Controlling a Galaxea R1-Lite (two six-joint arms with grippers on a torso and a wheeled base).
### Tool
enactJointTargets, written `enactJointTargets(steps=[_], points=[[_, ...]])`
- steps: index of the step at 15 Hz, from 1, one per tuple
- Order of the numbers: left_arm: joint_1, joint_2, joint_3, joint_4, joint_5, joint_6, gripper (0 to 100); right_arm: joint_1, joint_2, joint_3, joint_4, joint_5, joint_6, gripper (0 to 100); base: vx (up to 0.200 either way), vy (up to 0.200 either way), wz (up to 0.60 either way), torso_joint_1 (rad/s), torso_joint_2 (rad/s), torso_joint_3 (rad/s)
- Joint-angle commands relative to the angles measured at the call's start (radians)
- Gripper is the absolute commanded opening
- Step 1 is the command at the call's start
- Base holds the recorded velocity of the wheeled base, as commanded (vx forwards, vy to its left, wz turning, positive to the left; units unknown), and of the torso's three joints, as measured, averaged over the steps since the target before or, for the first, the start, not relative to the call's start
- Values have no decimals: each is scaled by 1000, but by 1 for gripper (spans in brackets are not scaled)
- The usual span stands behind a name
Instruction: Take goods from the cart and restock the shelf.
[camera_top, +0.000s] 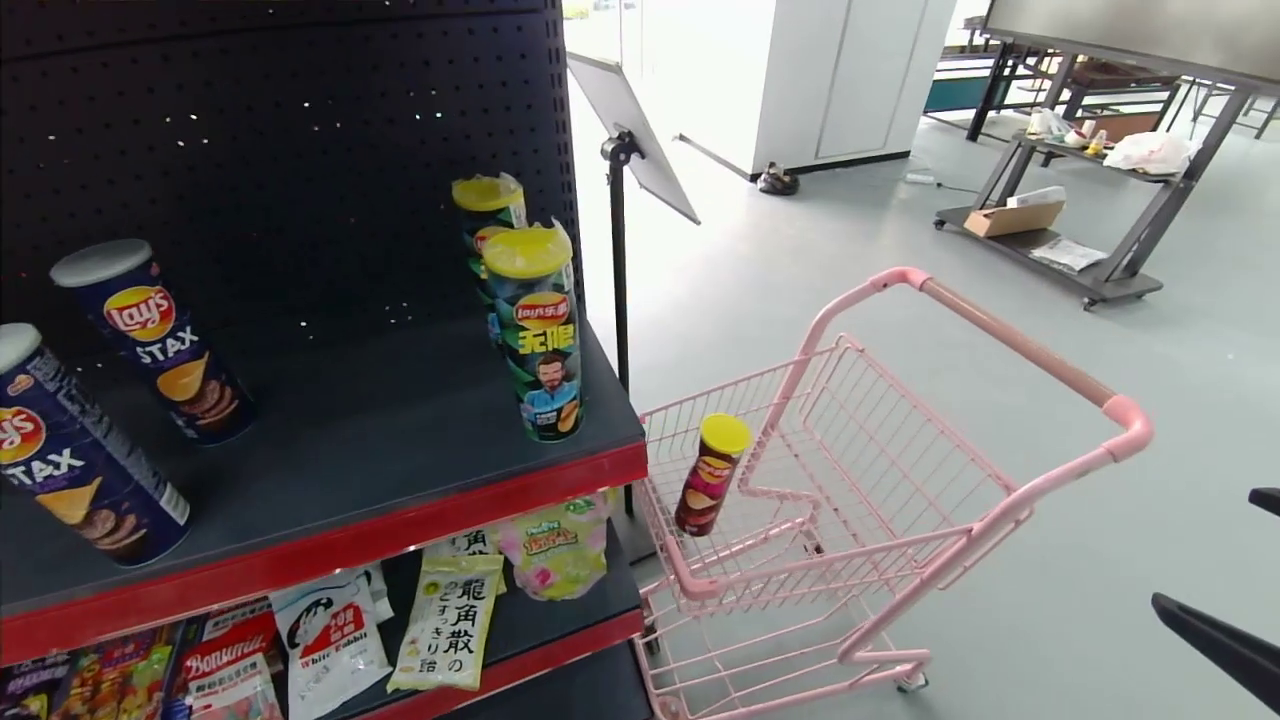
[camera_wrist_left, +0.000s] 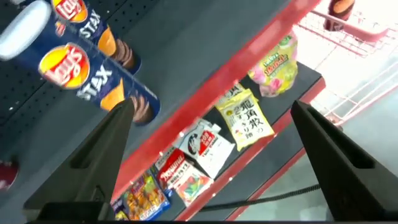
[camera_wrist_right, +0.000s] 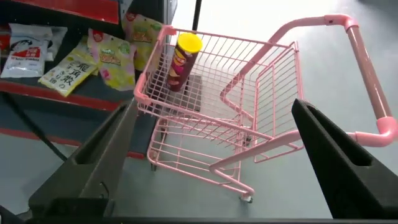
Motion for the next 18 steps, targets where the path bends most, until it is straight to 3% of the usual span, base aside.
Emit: enactJointTargets(steps=[1, 6, 18], points=[[-2, 3, 0, 0, -1, 0, 100, 1, 2, 1, 0, 0, -1, 100, 0, 0, 0, 0, 0, 0], [-2, -21, 2, 0, -5, 0, 100, 1, 5, 10, -3, -1, -1, 100, 0, 0, 0, -22, 47, 33], [-2, -80, 60, 2, -22, 0, 100, 1, -9, 66, -8, 0, -1, 100, 0, 0, 0, -139, 361, 221]])
